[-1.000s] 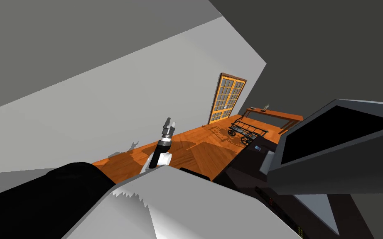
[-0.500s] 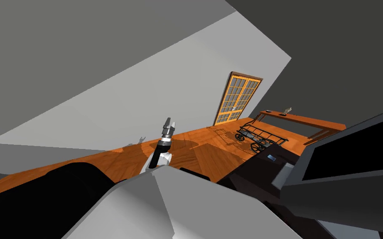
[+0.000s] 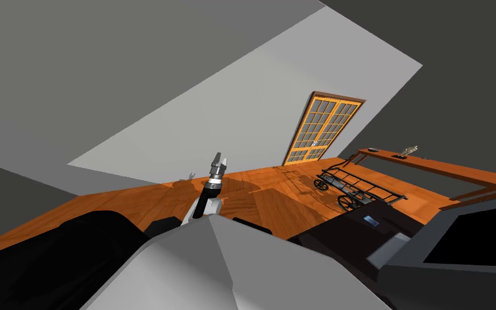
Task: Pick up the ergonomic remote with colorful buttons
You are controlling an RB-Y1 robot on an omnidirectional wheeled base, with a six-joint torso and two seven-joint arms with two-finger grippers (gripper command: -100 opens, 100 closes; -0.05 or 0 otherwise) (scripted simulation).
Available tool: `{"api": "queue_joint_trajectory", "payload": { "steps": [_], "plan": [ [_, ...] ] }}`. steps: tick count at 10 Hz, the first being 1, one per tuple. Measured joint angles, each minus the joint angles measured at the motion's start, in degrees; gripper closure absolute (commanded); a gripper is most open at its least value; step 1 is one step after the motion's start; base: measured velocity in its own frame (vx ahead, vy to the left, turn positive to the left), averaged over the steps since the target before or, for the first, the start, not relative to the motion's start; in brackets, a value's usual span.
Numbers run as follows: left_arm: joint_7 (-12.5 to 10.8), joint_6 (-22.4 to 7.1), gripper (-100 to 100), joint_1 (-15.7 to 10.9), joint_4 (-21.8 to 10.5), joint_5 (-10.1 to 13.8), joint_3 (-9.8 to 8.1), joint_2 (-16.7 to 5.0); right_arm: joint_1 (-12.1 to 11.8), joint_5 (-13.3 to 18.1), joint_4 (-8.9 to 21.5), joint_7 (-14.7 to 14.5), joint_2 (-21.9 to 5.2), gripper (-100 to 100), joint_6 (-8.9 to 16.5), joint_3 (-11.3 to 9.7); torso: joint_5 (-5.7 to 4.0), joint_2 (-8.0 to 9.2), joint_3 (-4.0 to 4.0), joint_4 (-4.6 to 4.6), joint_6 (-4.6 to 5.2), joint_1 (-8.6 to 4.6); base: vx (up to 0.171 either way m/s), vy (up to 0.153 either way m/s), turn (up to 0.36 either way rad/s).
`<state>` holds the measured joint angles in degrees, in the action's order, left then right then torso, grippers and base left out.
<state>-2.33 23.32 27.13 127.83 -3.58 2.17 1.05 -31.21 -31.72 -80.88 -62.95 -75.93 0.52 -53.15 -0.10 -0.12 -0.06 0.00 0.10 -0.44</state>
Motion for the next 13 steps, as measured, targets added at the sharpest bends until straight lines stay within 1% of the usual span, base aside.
{"api": "queue_joint_trajectory", "payload": {
  "steps": [1,2,3,5,6,7,8,9,10,11,12,13],
  "plan": [
    [0.0,0.0,0,0.0,0.0,0.0,0.0,0.0,0.2,-0.1,0.8,-1.5,-0.9,-100,0.2,-0.8,0.0,-0.04,-0.02,-0.01,-0.02,-0.04,0.018,-0.112,0.22],
    [0.0,0.0,0,0.0,0.0,0.0,0.0,0.0,0.1,-0.2,1.3,-2.8,-1.6,-100,0.2,-1.2,-0.01,-0.07,-0.04,-0.02,0.0,-0.06,0.021,-0.118,0.164],
    [0.0,0.0,0,0.0,0.0,0.0,0.0,0.0,1.0,-0.4,2.1,-3.9,-2.0,-100,0.2,-2.3,-0.03,-0.1,-0.06,-0.02,0.0,-0.08,0.026,-0.109,0.167],
    [0.0,0.0,0,0.0,0.0,0.0,0.0,0.0,3.0,-0.8,3.6,-5.7,-1.7,-100,0.2,-4.7,-0.03,-0.16,-0.09,-0.03,0.0,-0.06,0.024,-0.083,0.111],
    [0.0,0.0,0,0.0,0.0,0.0,0.0,0.0,3.1,-0.8,3.7,-5.9,-1.7,0,0.2,-4.8,0.01,-0.11,-0.07,-0.03,0.05,0.14,0.003,-0.011,-0.004],
    [0.0,0.0,0,0.0,0.0,0.0,0.0,0.0,3.1,-0.8,3.6,-5.9,-1.7,-100,0.2,-4.8,0.05,-0.06,-0.04,-0.02,0.05,0.31,-0.075,-0.015,0.197],
    [0.0,0.0,0,0.0,0.0,0.0,0.01,0.0,3.1,-0.7,3.9,-5.4,-0.9,-100,0.7,-4.4,0.06,0.16,0.08,0.03,0.01,0.34,-0.132,-0.031,0.234],
    [0.0,0.0,0,0.0,0.0,0.0,0.01,0.0,4.0,-0.7,4.4,-4.6,0.1,-100,1.5,-4.6,0.05,0.36,0.2,0.07,0.03,0.29,-0.138,-0.025,0.228],
    [0.0,0.0,0,0.0,0.0,0.0,0.01,0.0,4.3,-0.6,5.0,-3.9,1.1,-100,2.1,-4.5,0.05,0.45,0.26,0.1,0.04,0.3,-0.133,-0.023,0.187],
    [0.0,0.0,0,0.0,0.0,0.0,0.01,0.0,5.6,-0.9,6.3,-3.1,2.2,-100,2.4,-5.4,0.05,0.46,0.27,0.1,0.05,0.29,-0.057,-0.012,0.032],
    [0.0,0.0,0,0.0,0.0,0.0,0.0,0.0,5.8,-0.9,6.4,-2.9,2.3,100,2.4,-5.6,0.06,0.27,0.16,0.07,0.09,0.33,-0.01,-0.003,-0.007],
    [0.0,0.0,0,0.0,0.0,0.0,0.0,0.0,5.8,-0.9,6.4,-2.9,2.2,100,2.4,-5.6,0.05,0.1,0.06,0.02,0.08,0.36,0.0,0.0,0.0]
  ]
}}
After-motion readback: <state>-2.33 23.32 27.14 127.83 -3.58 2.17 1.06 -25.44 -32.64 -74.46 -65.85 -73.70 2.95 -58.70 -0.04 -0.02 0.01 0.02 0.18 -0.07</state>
